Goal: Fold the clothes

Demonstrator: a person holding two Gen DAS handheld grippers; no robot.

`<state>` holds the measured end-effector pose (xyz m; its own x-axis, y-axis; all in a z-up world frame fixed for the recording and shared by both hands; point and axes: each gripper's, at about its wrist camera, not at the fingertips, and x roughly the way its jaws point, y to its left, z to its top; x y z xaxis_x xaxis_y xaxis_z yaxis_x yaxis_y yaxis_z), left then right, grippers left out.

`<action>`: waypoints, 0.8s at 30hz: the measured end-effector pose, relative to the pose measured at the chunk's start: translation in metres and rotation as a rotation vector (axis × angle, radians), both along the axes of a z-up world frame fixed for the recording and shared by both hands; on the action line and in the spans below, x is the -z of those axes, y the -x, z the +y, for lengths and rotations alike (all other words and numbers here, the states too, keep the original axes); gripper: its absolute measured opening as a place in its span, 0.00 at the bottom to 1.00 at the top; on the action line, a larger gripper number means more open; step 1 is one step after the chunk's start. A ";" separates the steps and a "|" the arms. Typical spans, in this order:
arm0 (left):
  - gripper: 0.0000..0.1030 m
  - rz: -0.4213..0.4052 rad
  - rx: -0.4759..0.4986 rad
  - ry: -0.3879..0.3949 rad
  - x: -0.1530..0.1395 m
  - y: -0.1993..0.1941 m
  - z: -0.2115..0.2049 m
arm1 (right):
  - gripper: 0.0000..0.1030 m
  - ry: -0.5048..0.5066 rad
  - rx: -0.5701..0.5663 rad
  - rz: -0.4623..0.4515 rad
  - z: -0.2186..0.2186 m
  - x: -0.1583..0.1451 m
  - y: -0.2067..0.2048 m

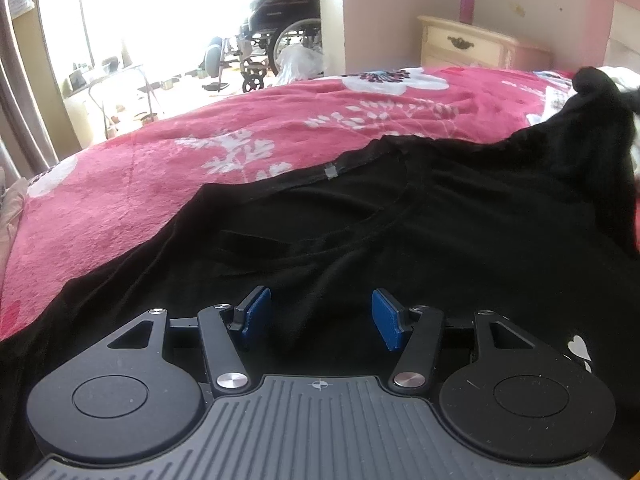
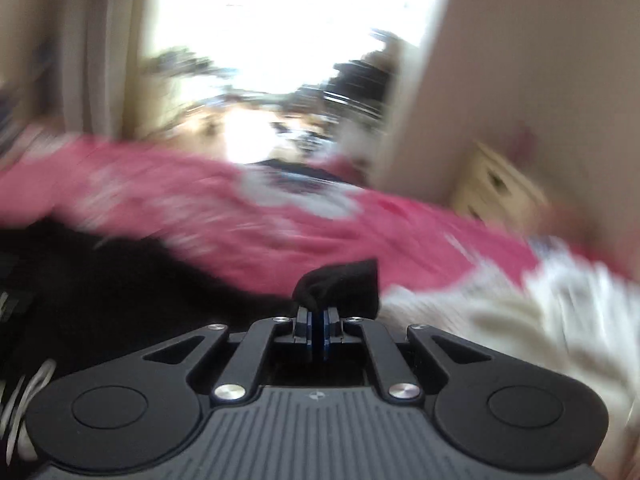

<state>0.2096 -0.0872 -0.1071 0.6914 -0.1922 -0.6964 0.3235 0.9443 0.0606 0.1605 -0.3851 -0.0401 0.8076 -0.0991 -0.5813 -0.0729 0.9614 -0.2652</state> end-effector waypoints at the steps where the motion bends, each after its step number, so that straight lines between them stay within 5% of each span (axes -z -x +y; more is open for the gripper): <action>1: 0.55 0.001 -0.004 0.001 0.000 -0.001 0.001 | 0.17 0.049 -0.084 0.031 0.020 0.006 0.008; 2: 0.55 0.003 -0.010 0.003 0.000 -0.001 0.002 | 0.28 0.098 -0.169 0.062 0.041 0.012 0.016; 3: 0.55 0.006 -0.016 0.006 0.000 -0.001 0.003 | 0.50 0.138 -0.239 0.090 0.058 0.019 0.027; 4: 0.55 0.008 -0.020 0.011 -0.001 -0.002 0.005 | 0.56 0.177 -0.310 0.117 0.074 0.027 0.039; 6: 0.55 0.012 -0.024 0.019 -0.002 -0.002 0.007 | 0.56 0.178 -0.383 0.147 0.094 0.034 0.062; 9: 0.55 0.017 -0.022 0.029 -0.004 -0.003 0.010 | 0.56 0.029 -0.358 0.202 0.087 0.029 0.081; 14: 0.55 0.031 0.002 0.067 -0.008 -0.004 0.012 | 0.56 -0.198 -0.155 0.205 0.043 0.010 0.089; 20: 0.55 0.070 0.091 0.170 -0.023 -0.008 0.001 | 0.50 -0.264 -0.015 0.152 0.004 0.016 0.059; 24: 0.55 0.046 0.172 0.136 -0.034 -0.008 -0.020 | 0.50 -0.222 -0.098 0.151 0.013 0.024 0.035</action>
